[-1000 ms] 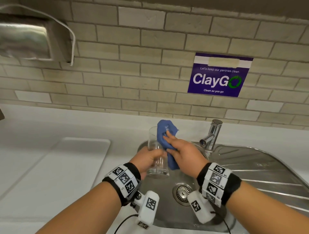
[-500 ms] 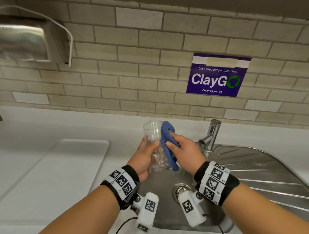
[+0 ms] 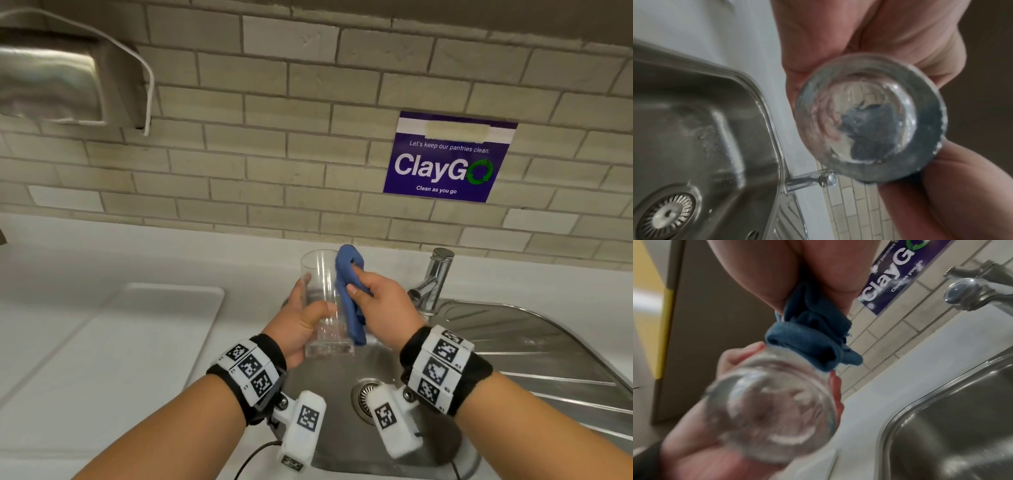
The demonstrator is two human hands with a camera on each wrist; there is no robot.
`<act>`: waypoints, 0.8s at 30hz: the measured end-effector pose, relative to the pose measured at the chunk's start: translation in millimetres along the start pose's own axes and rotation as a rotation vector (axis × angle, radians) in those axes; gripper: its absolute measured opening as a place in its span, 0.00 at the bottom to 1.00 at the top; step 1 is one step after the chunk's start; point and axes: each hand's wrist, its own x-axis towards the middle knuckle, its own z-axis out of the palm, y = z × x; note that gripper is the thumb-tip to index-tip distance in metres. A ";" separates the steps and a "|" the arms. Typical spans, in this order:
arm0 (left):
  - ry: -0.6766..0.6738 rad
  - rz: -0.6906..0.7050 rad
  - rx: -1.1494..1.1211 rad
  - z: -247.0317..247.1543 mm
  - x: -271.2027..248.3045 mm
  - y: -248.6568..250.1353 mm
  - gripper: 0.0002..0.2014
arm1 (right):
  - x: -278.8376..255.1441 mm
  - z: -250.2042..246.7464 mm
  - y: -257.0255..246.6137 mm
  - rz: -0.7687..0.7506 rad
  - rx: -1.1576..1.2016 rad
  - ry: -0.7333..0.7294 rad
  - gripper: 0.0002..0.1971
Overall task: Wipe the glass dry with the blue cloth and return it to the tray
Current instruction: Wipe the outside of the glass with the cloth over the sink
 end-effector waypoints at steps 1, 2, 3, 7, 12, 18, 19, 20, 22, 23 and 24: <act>0.010 0.004 -0.011 -2.9 0.9 1.9 0.45 | -7.1 4.5 2.5 -0.010 -0.014 -0.057 0.12; 0.032 0.023 -0.011 -6.7 2.1 2.2 0.46 | -14.3 8.7 6.8 -0.016 -0.042 -0.102 0.15; 0.036 0.030 0.000 -11.4 3.5 0.6 0.50 | -19.2 11.5 10.2 -0.019 -0.072 -0.125 0.16; -0.089 0.033 0.003 -0.2 -6.5 -3.9 0.45 | -1.4 -1.9 6.6 0.024 -0.041 -0.006 0.08; -0.043 0.060 -0.063 2.9 -2.5 2.8 0.44 | -1.5 0.2 4.1 0.015 -0.017 -0.010 0.09; -0.052 0.001 -0.062 -8.0 3.3 -3.4 0.53 | -6.9 3.4 7.8 0.054 -0.095 -0.034 0.08; -0.065 -0.016 -0.059 -4.3 3.1 -7.5 0.52 | 2.1 -1.0 5.5 0.071 -0.090 0.007 0.07; -0.069 -0.026 -0.064 0.2 2.1 -10.5 0.51 | 9.0 -4.4 2.8 0.081 -0.072 0.035 0.08; -0.071 -0.040 -0.083 2.9 2.1 -13.4 0.49 | 15.6 -6.0 2.7 0.058 -0.061 0.033 0.08; -0.070 -0.045 -0.097 3.2 1.5 -13.7 0.48 | 15.1 -5.1 3.8 0.038 -0.078 0.019 0.08; -0.062 -0.051 -0.108 2.0 2.7 -15.3 0.46 | 14.6 -4.3 5.6 0.025 -0.096 0.004 0.09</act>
